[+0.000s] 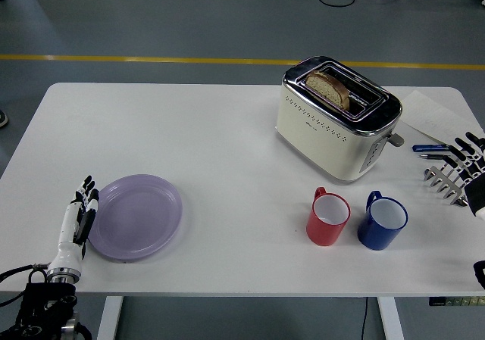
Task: Push plate across desktop,pick up the break from the machine,place the break in the plate
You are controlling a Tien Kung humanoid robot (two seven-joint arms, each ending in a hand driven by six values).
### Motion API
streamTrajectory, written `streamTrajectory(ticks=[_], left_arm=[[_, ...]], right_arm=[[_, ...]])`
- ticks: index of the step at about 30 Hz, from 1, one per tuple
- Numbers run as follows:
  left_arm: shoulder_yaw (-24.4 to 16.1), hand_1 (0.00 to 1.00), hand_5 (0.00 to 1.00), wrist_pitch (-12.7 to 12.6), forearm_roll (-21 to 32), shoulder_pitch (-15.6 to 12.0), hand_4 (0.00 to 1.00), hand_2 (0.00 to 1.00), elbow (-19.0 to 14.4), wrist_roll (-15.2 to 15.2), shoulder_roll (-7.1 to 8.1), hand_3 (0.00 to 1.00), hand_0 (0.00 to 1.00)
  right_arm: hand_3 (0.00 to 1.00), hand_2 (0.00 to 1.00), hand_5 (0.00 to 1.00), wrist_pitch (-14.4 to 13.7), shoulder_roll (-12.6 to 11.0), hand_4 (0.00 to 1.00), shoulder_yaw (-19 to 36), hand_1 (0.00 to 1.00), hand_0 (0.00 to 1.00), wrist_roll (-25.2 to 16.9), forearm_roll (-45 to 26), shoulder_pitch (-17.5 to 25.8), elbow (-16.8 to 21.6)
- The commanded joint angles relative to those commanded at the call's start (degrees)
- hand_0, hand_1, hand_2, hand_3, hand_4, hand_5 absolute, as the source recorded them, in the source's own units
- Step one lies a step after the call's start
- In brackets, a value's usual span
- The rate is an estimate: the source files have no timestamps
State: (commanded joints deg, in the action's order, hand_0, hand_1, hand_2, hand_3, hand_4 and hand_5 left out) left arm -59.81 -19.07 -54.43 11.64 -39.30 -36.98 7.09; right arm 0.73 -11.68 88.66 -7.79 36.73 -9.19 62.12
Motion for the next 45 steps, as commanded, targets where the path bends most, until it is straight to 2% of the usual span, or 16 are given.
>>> streamTrajectory(ticks=[12,27,45], left_arm=[[3.3,0.896,0.998,0.3,1.7,0.9,0.467,0.994,-2.0,0.0,-0.63,0.998,0.875],[6.5,0.892,0.998,1.0,2.9,0.7,0.465,0.987,-6.0,0.0,-0.34,0.998,0.872],[10.2,0.887,0.998,1.7,5.0,0.4,0.465,0.981,-7.2,0.0,0.01,0.998,0.868]], right_arm=[[0.647,0.661,0.515,0.0,0.1,0.525,-0.1,0.671,0.707,0.0,0.0,-0.1,0.0],[0.65,0.666,0.52,0.0,0.0,0.527,0.0,0.673,0.708,0.0,0.1,-0.3,0.0],[0.654,0.669,0.535,0.0,-0.1,0.534,-0.3,0.674,0.712,0.0,0.1,0.2,-0.1]])
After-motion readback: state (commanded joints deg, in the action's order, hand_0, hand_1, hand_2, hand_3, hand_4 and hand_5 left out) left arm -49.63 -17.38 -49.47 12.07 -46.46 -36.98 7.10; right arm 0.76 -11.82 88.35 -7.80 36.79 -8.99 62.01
